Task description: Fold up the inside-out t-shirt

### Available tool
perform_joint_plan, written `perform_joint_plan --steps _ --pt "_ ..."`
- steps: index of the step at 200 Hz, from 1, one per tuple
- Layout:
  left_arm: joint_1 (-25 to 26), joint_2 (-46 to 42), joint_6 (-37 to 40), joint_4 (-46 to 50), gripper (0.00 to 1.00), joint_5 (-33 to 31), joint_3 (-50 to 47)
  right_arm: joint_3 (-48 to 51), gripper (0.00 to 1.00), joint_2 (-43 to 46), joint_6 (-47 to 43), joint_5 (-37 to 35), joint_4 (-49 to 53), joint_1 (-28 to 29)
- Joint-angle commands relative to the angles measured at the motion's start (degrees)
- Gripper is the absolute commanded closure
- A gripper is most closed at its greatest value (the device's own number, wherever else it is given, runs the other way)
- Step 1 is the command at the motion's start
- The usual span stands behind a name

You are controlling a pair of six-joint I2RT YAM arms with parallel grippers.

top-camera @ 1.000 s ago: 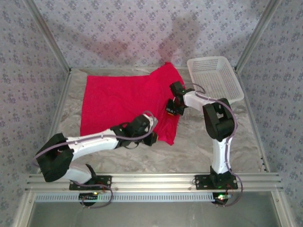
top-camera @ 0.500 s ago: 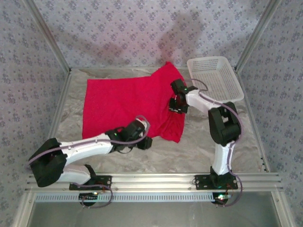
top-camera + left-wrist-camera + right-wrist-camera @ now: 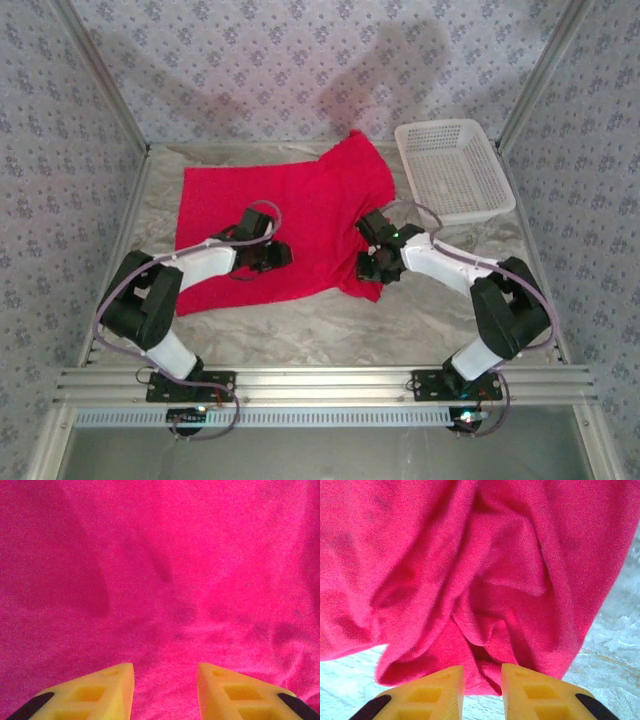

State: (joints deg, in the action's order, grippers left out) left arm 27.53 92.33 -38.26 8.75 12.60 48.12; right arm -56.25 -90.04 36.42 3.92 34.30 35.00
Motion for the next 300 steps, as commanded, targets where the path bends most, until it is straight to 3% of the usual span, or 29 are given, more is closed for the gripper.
perform_joint_plan --steps 1,59,68,99,147,181,205,228,283,289,300 --pt "-2.01 -1.55 -0.59 -1.68 0.63 3.77 -0.86 -1.15 0.71 -2.68 0.79 0.34 -3.24 0.72" --pt "-6.70 -4.82 -0.50 -2.34 0.64 5.08 -5.10 -5.59 0.65 -9.98 0.14 -0.84 -2.89 1.28" --pt "-7.88 -5.44 -0.59 -2.42 0.64 5.38 -5.60 -6.04 0.70 -10.59 0.13 -1.17 -2.69 1.25" --pt "-11.32 -6.13 -0.33 -2.13 0.64 5.66 -6.53 -7.74 1.00 -10.05 -0.84 -2.50 -0.23 1.34" --pt "-19.26 -3.51 0.96 1.04 0.66 2.88 -7.61 -10.50 1.00 1.33 -4.19 -4.37 12.37 2.17" --pt "-25.22 -3.19 1.13 0.21 0.69 2.51 -10.23 -11.05 1.00 13.97 -7.88 3.46 19.97 0.80" --pt "-26.19 -2.56 1.87 0.64 0.70 1.68 -10.33 -8.71 1.00 21.10 -9.04 11.39 21.06 -0.19" --pt "-26.16 -2.25 2.12 0.47 0.70 1.65 -10.24 -4.55 1.00 26.30 -8.04 13.20 20.96 -0.20" --pt "-26.15 -4.49 3.52 3.62 0.70 0.85 -8.51 7.77 1.00 35.05 0.29 0.19 26.16 -1.45" --pt "-26.18 -5.27 3.71 4.36 0.70 1.02 -8.25 9.32 0.96 35.72 1.87 -0.28 25.40 -1.51" --pt "-26.20 -7.64 4.00 6.01 0.68 0.88 -7.83 11.31 0.75 36.55 4.43 -0.65 24.27 -1.53"
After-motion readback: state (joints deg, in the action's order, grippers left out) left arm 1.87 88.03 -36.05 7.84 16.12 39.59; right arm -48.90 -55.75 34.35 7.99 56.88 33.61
